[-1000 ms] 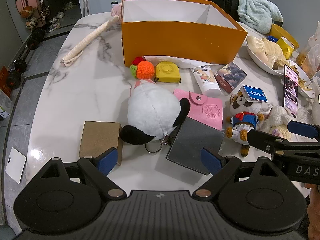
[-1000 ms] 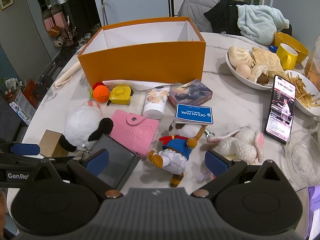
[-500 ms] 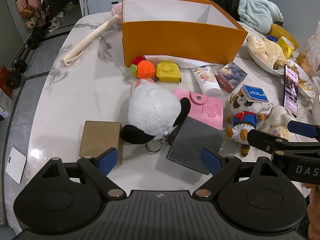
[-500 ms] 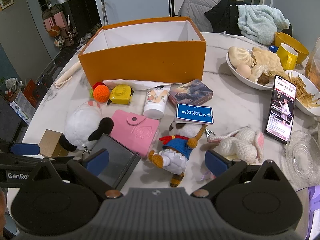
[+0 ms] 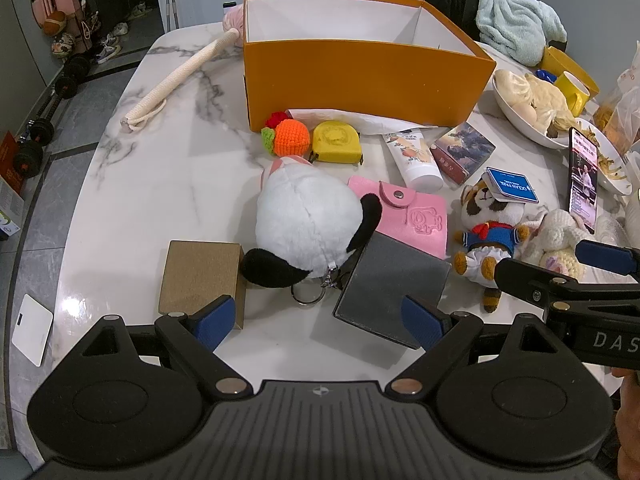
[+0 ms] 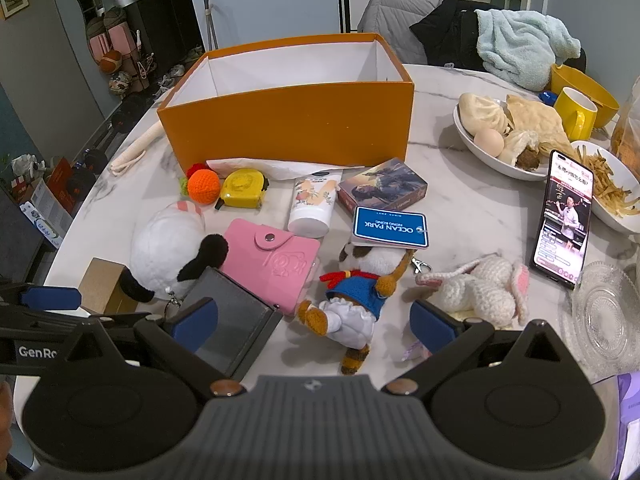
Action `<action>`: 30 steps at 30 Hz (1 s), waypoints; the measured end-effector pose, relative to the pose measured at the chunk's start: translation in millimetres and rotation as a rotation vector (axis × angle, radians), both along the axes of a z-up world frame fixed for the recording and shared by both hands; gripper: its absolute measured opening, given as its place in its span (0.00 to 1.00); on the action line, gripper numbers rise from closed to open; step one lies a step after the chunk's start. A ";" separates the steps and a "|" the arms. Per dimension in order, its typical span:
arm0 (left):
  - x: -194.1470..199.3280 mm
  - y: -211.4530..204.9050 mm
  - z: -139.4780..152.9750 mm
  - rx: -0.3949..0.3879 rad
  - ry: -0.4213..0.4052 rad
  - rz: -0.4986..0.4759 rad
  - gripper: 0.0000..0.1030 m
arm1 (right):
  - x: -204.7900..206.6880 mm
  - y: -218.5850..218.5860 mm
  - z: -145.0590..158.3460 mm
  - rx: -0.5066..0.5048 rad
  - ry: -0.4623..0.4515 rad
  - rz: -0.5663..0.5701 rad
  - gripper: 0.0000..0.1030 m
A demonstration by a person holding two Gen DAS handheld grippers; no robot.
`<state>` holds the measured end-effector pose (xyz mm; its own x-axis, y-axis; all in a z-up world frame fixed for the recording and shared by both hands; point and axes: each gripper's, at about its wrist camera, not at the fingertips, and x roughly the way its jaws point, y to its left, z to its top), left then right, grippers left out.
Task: Organize objects
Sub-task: 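Grasp the white pink-striped plush with the left tool while the right tool grasps the white crocheted bunny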
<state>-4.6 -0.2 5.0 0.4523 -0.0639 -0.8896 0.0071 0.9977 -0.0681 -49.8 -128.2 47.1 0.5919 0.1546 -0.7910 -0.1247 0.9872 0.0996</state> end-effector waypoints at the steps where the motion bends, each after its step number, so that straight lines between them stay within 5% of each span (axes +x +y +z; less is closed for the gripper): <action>1: 0.0 0.0 0.0 0.001 0.000 0.000 1.00 | 0.2 0.4 0.0 0.004 0.003 0.004 0.99; 8: 1.8 9.8 3.2 0.007 -0.004 0.010 1.00 | 3.8 -5.3 4.3 0.040 -0.040 0.034 0.99; 18: 19.8 27.4 29.7 0.091 -0.043 -0.015 1.00 | 26.7 -13.0 15.9 0.070 -0.228 0.279 0.99; 24: 35.4 29.6 12.2 0.154 -0.017 -0.161 1.00 | 41.2 -15.5 7.6 0.078 -0.164 0.334 0.99; 30: 59.0 32.3 -7.2 0.097 -0.012 -0.109 1.00 | 59.4 -33.9 7.2 0.005 -0.145 0.335 0.99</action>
<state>54.4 32.1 -2.2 0.4579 -0.0272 -0.8886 0.1162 0.9928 0.0294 9.6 -162.1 54.3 0.6138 0.3630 -0.7010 -0.4547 0.8885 0.0619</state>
